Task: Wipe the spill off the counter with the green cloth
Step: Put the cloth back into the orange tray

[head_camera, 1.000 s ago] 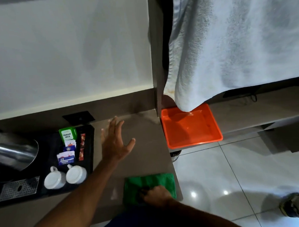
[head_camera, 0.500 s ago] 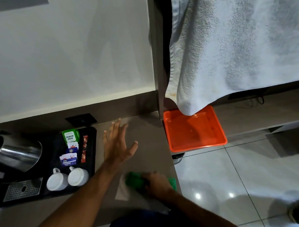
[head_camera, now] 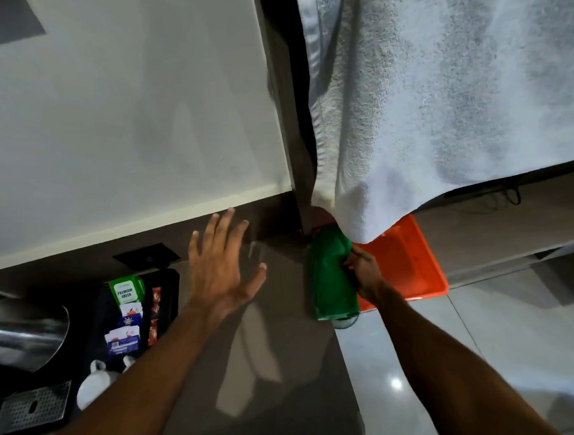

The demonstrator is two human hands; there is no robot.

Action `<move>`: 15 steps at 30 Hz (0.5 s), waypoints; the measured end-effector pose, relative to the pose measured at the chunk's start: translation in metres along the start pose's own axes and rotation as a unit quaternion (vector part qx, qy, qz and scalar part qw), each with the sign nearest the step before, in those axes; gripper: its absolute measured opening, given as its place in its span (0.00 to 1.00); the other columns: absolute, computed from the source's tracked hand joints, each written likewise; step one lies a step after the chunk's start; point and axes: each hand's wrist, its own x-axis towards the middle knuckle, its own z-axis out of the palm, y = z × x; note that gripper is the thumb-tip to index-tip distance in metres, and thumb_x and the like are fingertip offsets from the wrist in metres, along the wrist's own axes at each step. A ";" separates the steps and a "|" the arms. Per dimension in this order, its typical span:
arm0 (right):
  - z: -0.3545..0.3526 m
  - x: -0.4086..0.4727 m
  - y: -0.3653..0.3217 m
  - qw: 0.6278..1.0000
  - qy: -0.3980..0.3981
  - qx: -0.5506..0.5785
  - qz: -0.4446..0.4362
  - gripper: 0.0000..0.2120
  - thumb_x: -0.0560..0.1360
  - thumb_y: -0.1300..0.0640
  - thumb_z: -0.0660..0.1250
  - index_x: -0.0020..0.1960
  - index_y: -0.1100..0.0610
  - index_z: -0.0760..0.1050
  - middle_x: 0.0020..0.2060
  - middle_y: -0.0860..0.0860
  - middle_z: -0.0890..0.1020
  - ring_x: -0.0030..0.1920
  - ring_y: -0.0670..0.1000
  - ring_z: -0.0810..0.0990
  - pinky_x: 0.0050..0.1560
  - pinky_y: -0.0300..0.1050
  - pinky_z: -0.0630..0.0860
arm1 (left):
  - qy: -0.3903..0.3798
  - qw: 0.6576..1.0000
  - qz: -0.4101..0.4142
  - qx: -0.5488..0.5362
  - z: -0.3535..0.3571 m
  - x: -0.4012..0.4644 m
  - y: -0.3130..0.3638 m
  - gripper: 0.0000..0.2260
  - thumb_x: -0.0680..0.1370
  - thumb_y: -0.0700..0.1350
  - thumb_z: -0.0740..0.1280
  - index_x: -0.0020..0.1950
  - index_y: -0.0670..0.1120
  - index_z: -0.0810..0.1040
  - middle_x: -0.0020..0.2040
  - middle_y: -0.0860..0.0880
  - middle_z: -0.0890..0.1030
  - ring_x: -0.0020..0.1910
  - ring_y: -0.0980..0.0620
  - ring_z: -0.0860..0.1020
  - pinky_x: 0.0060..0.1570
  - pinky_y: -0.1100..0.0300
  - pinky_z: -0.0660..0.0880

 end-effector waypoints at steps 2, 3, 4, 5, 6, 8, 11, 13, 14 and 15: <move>-0.010 0.020 0.003 0.995 0.019 -0.100 0.005 0.20 0.80 0.74 0.52 0.69 0.70 0.73 0.40 0.62 0.77 0.31 0.52 0.74 0.27 0.44 0.74 | 0.013 1.000 0.011 0.011 0.002 -0.006 -0.010 0.37 0.72 0.65 0.61 0.76 0.47 0.68 0.82 0.42 0.62 0.81 0.38 0.60 0.75 0.29 0.60; -0.015 0.028 0.006 0.990 0.016 -0.143 0.008 0.19 0.82 0.72 0.53 0.70 0.70 0.72 0.42 0.64 0.79 0.34 0.52 0.75 0.30 0.42 0.74 | 0.011 1.000 0.016 0.016 0.006 -0.009 -0.016 0.37 0.72 0.65 0.61 0.76 0.46 0.68 0.81 0.42 0.63 0.80 0.38 0.61 0.74 0.29 0.60; -0.017 0.034 0.008 0.983 0.006 -0.185 0.011 0.18 0.83 0.70 0.54 0.72 0.69 0.71 0.51 0.67 0.81 0.42 0.55 0.78 0.40 0.45 0.79 | 0.005 1.000 0.013 0.023 0.008 -0.013 -0.021 0.37 0.72 0.65 0.61 0.76 0.46 0.68 0.81 0.42 0.63 0.80 0.38 0.61 0.74 0.29 0.60; -0.018 0.038 0.010 0.976 -0.005 -0.215 0.012 0.18 0.83 0.70 0.55 0.72 0.69 0.70 0.59 0.69 0.80 0.51 0.59 0.80 0.53 0.53 0.81 | -0.006 1.000 0.007 0.029 0.009 -0.018 -0.024 0.37 0.72 0.65 0.61 0.76 0.46 0.68 0.82 0.42 0.62 0.81 0.38 0.60 0.74 0.29 0.59; -0.017 0.039 0.008 0.973 -0.013 -0.232 0.011 0.19 0.83 0.71 0.57 0.72 0.69 0.71 0.64 0.69 0.79 0.59 0.63 0.80 0.63 0.59 0.78 | -0.016 0.999 -0.003 0.031 0.010 -0.022 -0.026 0.37 0.72 0.65 0.60 0.76 0.46 0.68 0.82 0.42 0.62 0.81 0.38 0.60 0.75 0.29 0.59; -0.015 0.040 0.000 0.967 -0.013 -0.253 0.002 0.20 0.81 0.72 0.60 0.72 0.69 0.72 0.66 0.68 0.78 0.66 0.66 0.78 0.68 0.63 0.74 | -0.026 0.999 -0.018 0.027 0.007 -0.027 -0.026 0.37 0.71 0.65 0.60 0.75 0.45 0.69 0.82 0.42 0.63 0.81 0.37 0.60 0.75 0.29 0.59; -0.010 0.037 -0.010 0.952 0.000 -0.306 -0.002 0.21 0.80 0.68 0.64 0.73 0.67 0.72 0.68 0.65 0.78 0.69 0.64 0.77 0.71 0.57 0.73 | -0.026 0.999 -0.028 0.029 0.002 -0.029 -0.022 0.37 0.72 0.65 0.59 0.75 0.44 0.70 0.81 0.41 0.64 0.80 0.37 0.61 0.74 0.28 0.59; -0.008 0.028 -0.014 0.949 0.024 -0.315 -0.004 0.21 0.81 0.67 0.63 0.74 0.66 0.71 0.70 0.64 0.77 0.70 0.63 0.76 0.71 0.53 0.73 | -0.003 0.999 -0.011 0.031 -0.002 -0.029 -0.019 0.36 0.73 0.65 0.59 0.75 0.44 0.70 0.81 0.41 0.65 0.80 0.37 0.61 0.74 0.28 0.60; -0.006 0.022 -0.019 0.950 0.040 -0.309 -0.005 0.20 0.81 0.67 0.62 0.73 0.66 0.72 0.69 0.63 0.78 0.69 0.62 0.77 0.71 0.52 0.73 | 0.003 0.999 -0.003 0.032 -0.003 -0.026 -0.015 0.36 0.73 0.65 0.59 0.75 0.45 0.69 0.81 0.41 0.65 0.80 0.37 0.61 0.73 0.27 0.60; -0.005 0.018 -0.018 0.950 0.053 -0.307 -0.011 0.20 0.81 0.68 0.62 0.73 0.66 0.72 0.69 0.63 0.78 0.68 0.62 0.78 0.70 0.52 0.75 | 0.011 0.999 0.005 0.033 -0.003 -0.023 -0.014 0.36 0.74 0.65 0.60 0.75 0.45 0.68 0.81 0.42 0.65 0.80 0.37 0.61 0.73 0.27 0.60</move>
